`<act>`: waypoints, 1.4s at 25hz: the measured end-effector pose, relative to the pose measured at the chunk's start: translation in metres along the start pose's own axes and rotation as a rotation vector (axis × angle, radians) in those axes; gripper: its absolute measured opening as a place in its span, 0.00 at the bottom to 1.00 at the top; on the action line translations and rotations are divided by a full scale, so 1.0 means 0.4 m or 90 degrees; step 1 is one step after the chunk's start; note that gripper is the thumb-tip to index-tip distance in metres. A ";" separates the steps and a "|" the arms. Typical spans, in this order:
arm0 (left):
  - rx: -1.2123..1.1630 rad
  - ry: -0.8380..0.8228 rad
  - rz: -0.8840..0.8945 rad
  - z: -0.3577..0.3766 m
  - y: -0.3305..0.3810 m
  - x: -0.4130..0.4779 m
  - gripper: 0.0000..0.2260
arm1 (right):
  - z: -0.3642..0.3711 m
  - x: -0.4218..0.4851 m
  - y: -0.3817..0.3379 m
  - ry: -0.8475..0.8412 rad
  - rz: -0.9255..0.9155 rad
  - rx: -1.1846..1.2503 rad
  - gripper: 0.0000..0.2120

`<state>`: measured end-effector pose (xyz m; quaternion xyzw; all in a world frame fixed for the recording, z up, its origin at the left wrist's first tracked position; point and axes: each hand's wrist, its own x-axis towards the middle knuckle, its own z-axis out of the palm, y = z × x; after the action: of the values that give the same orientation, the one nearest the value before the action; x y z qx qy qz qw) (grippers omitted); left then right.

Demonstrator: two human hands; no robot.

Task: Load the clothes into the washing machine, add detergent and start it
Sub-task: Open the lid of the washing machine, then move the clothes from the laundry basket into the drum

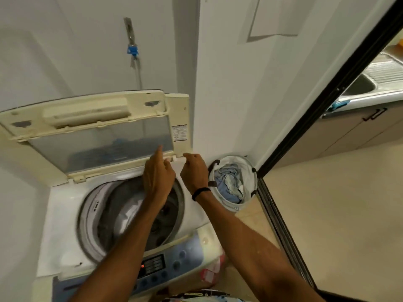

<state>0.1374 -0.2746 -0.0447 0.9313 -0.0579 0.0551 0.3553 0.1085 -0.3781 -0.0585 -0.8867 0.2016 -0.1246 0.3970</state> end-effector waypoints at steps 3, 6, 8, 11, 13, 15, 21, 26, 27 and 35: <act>-0.011 -0.076 -0.029 0.173 0.119 -0.051 0.15 | -0.098 0.063 0.227 -0.059 0.113 -0.006 0.12; 0.017 -0.216 -0.086 0.364 0.204 -0.107 0.13 | -0.162 0.107 0.465 -0.143 0.227 -0.011 0.07; 0.031 -0.303 -0.142 0.497 0.232 -0.134 0.11 | -0.186 0.139 0.619 -0.200 0.308 -0.030 0.06; 0.019 -0.383 -0.258 0.671 0.231 -0.153 0.09 | -0.203 0.192 0.805 -0.287 0.398 -0.076 0.10; 0.021 -0.425 -0.328 0.820 0.193 -0.134 0.10 | -0.165 0.249 0.943 -0.341 0.452 -0.092 0.13; 0.016 -0.473 -0.393 0.964 0.126 -0.100 0.09 | -0.091 0.300 1.079 -0.388 0.487 -0.110 0.11; -0.183 -0.423 -0.609 1.417 -0.177 0.006 0.07 | 0.243 0.449 1.475 -0.438 0.529 -0.170 0.17; -0.218 -0.375 -0.663 1.581 -0.293 0.025 0.08 | 0.514 0.535 1.663 -0.356 0.503 -0.168 0.23; -0.216 -0.374 -0.659 1.586 -0.305 0.019 0.09 | 0.542 0.544 1.680 -0.341 0.494 -0.184 0.22; -0.350 -0.326 -0.830 1.404 -0.142 0.020 0.10 | 0.295 0.467 1.328 0.066 0.571 0.132 0.16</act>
<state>0.1881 -0.6082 -0.4973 0.6383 0.4129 -0.4011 0.5111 0.1821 -0.7066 -0.5249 -0.6604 0.5712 -0.0045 0.4874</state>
